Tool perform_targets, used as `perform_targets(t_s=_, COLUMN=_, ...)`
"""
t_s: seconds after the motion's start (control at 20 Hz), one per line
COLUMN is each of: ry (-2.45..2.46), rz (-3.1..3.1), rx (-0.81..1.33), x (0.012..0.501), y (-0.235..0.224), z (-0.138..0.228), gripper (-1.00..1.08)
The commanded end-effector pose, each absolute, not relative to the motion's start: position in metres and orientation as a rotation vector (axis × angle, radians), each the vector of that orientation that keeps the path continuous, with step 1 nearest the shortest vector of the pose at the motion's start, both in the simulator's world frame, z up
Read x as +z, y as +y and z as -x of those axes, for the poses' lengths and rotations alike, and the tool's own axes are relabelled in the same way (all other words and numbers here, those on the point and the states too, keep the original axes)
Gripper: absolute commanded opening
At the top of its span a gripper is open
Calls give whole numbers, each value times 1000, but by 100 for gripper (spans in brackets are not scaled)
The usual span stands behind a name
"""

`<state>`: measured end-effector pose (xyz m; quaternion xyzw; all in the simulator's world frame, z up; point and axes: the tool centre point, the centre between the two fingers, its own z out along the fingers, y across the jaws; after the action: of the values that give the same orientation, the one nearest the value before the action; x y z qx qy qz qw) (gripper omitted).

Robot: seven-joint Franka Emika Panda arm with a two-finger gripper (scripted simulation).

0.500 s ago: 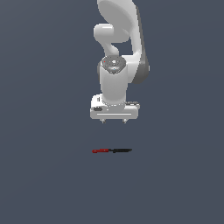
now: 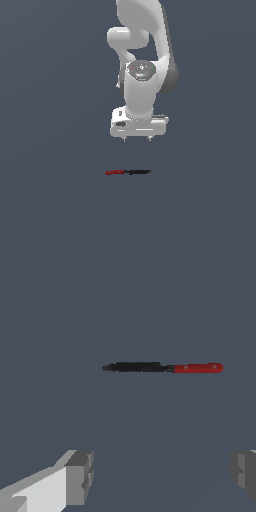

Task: Pick up the object and move it to a goal position.

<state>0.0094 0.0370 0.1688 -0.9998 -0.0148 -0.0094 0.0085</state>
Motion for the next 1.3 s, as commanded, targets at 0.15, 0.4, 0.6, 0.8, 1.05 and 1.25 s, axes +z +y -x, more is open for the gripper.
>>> perform_targets(t_s=0.15, ry=-73, rz=3123, rx=-38, x=172, y=47, z=-11, gripper=100)
perform_targets(t_s=0.4, ry=-37, rz=3123, rx=-36, x=170, y=46, z=-12, gripper=100)
perform_targets(t_s=0.6, ry=32, rz=3120, rx=-33, x=167, y=45, z=-14, gripper=100)
perform_targets(t_s=0.8, ry=135, rz=3115, rx=-28, x=163, y=43, z=-18, gripper=100)
perform_targets(t_s=1.05, ry=310, rz=3098, rx=-20, x=155, y=39, z=-25, gripper=100)
perform_targets(t_s=1.25, ry=487, rz=3072, rx=-11, x=148, y=36, z=-31, gripper=100)
